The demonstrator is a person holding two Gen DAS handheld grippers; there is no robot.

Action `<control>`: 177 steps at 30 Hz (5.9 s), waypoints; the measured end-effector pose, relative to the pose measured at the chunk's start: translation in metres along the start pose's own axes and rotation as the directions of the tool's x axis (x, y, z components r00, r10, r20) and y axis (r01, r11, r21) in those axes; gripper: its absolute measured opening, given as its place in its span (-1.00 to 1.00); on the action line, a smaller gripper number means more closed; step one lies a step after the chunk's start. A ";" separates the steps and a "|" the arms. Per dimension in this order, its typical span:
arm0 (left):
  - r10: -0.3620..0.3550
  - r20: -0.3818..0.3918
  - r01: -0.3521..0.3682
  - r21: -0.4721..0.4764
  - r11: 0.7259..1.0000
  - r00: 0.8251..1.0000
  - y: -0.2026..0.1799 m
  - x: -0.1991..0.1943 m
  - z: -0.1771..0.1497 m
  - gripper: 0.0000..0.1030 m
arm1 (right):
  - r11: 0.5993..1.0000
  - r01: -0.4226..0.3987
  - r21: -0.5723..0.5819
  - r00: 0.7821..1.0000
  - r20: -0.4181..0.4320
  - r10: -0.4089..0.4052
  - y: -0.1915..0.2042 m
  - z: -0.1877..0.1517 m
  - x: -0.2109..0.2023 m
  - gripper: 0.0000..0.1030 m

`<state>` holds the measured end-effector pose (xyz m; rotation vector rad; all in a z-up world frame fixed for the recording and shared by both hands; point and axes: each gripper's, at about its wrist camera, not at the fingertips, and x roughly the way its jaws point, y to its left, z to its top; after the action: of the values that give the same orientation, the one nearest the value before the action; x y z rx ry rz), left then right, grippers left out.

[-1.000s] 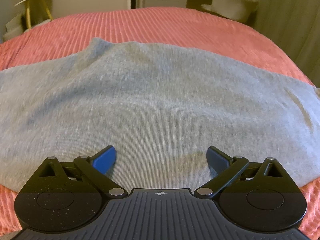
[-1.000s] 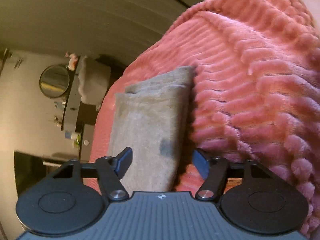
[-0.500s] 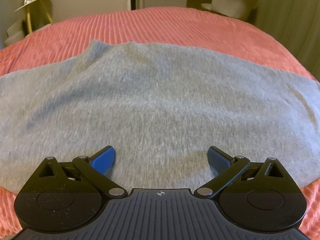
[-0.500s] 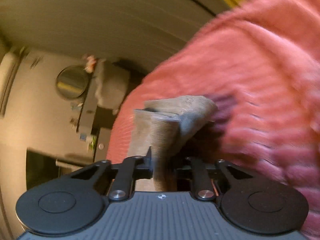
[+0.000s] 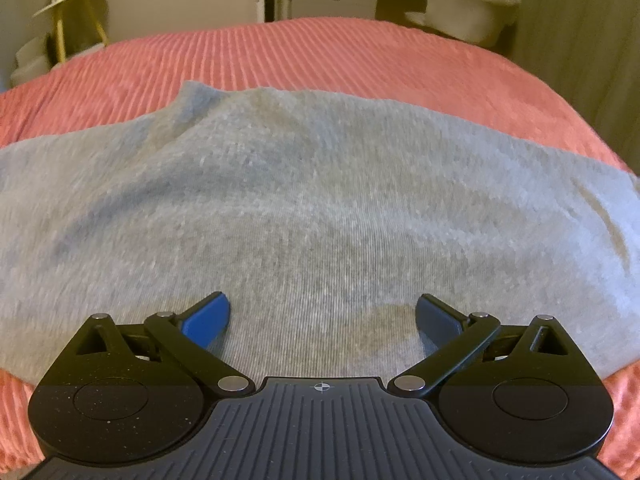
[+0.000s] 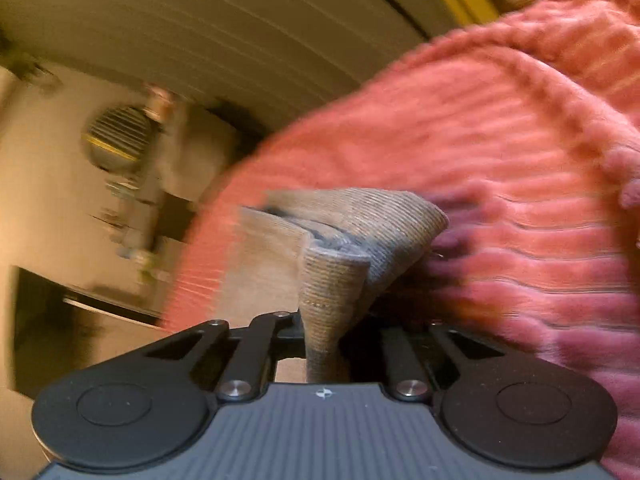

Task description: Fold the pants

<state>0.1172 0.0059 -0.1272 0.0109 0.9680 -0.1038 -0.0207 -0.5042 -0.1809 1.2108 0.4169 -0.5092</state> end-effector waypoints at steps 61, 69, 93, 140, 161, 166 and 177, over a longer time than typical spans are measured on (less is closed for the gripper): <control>-0.386 -0.145 0.281 -0.468 0.838 0.911 0.115 -0.019 -0.005 -0.48 | 0.909 -0.383 -0.161 0.857 -0.430 0.285 0.104 -0.208 -0.062 0.83; -0.377 -0.120 0.263 -0.527 0.808 0.918 0.126 -0.012 -0.005 -0.19 | 0.912 -0.358 -0.200 0.857 -0.458 0.236 0.111 -0.217 -0.046 0.83; -0.250 -0.138 0.196 -0.322 0.926 0.958 0.083 -0.013 -0.001 0.09 | 0.930 -0.307 -0.205 0.881 -0.430 0.196 0.107 -0.228 -0.061 0.84; -0.276 0.082 0.287 -0.369 0.884 0.958 0.109 -0.033 0.050 0.49 | 0.890 -0.182 -0.418 0.979 -0.166 0.123 0.129 -0.196 -0.093 0.76; -0.241 0.017 0.241 0.011 0.970 0.970 0.036 0.072 0.113 -0.35 | 0.535 -0.108 -0.838 0.994 -0.092 0.057 0.171 -0.278 -0.004 -0.33; -0.293 -0.024 0.280 -0.234 0.931 0.956 0.092 0.072 0.113 -0.83 | 0.496 -0.102 -0.862 0.995 -0.082 0.062 0.173 -0.285 -0.001 -0.26; 0.201 0.105 -0.191 -0.099 0.977 0.974 0.144 -0.010 0.071 0.80 | 0.376 -0.127 -0.918 0.991 -0.105 0.077 0.176 -0.311 -0.005 0.64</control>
<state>0.1830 0.1464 -0.0844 0.0186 0.8512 0.1195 0.0666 -0.1599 -0.1360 0.1049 0.5536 -0.0570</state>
